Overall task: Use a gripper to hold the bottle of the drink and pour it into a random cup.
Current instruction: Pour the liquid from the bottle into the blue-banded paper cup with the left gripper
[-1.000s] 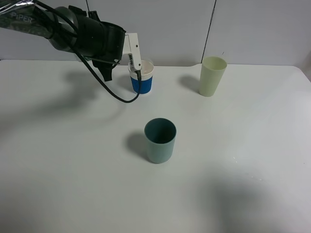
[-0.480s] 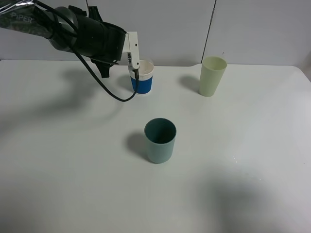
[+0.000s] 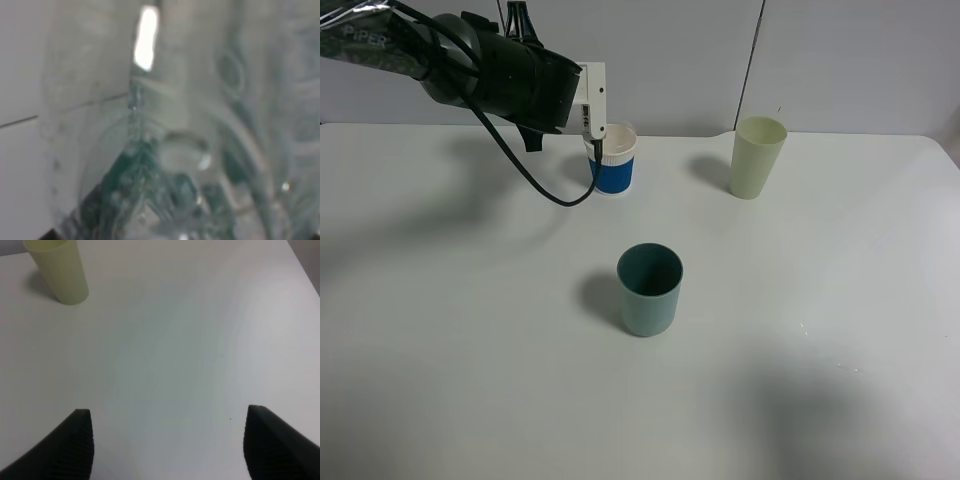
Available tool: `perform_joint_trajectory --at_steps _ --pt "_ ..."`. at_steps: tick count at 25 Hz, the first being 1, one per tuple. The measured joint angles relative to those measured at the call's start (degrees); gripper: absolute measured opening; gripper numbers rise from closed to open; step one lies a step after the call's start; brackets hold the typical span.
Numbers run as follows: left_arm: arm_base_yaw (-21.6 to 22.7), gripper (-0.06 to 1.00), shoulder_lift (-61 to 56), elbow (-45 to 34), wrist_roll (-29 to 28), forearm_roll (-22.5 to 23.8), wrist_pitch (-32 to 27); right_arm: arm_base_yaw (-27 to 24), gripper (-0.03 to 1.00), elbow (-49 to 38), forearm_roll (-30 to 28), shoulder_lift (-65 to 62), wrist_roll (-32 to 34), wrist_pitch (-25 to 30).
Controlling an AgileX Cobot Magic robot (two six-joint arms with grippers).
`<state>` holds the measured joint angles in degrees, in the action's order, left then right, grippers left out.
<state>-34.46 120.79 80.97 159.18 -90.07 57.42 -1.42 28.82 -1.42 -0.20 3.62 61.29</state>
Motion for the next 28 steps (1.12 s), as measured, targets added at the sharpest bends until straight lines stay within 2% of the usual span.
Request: perform_joint_trajectory --at_steps 8,28 --pt "0.00 0.43 0.00 0.00 0.29 2.82 2.84 0.00 0.63 0.00 -1.62 0.00 0.18 0.00" --pt "0.00 0.43 0.00 0.00 0.57 2.99 2.84 0.00 0.63 0.00 -4.09 0.00 0.80 0.00"
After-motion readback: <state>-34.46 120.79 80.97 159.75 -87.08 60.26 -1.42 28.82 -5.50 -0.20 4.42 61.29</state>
